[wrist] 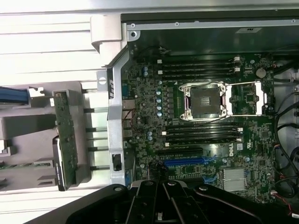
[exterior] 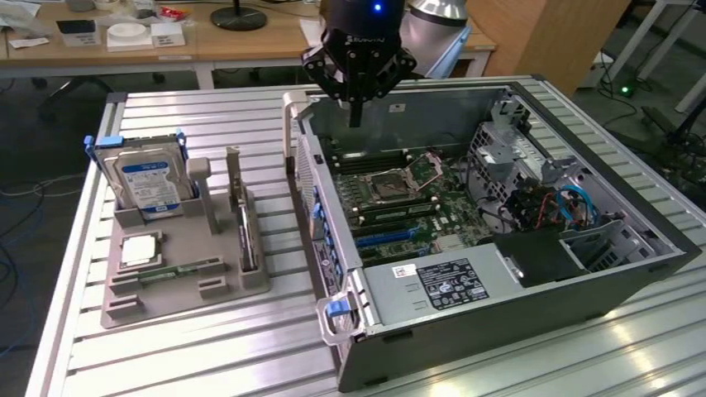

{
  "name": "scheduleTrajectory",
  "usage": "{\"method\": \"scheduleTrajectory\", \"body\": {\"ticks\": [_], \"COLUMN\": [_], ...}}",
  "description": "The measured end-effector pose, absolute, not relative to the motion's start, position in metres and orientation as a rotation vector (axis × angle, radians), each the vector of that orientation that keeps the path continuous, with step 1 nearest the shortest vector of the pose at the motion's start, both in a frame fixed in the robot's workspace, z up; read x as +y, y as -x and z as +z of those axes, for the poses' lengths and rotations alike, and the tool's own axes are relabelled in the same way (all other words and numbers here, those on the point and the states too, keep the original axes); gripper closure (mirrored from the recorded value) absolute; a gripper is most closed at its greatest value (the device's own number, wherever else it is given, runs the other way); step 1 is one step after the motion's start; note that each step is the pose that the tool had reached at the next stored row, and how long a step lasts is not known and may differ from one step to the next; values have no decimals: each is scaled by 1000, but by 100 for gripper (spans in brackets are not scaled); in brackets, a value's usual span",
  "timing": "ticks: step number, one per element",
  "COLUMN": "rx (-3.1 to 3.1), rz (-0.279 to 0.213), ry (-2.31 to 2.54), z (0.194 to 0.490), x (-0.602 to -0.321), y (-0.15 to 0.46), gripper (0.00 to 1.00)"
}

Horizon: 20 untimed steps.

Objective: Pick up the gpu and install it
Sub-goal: 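Reach for the gpu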

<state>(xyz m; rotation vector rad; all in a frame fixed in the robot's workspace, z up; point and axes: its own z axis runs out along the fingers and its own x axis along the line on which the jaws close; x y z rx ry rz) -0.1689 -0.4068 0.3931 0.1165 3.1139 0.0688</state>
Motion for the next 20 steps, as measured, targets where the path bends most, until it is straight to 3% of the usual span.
{"method": "scheduleTrajectory", "body": {"ticks": [20], "rx": [3115], "rz": [69], "ry": [-117], "z": [393], "x": [-411], "y": [185], "gripper": [90]}}
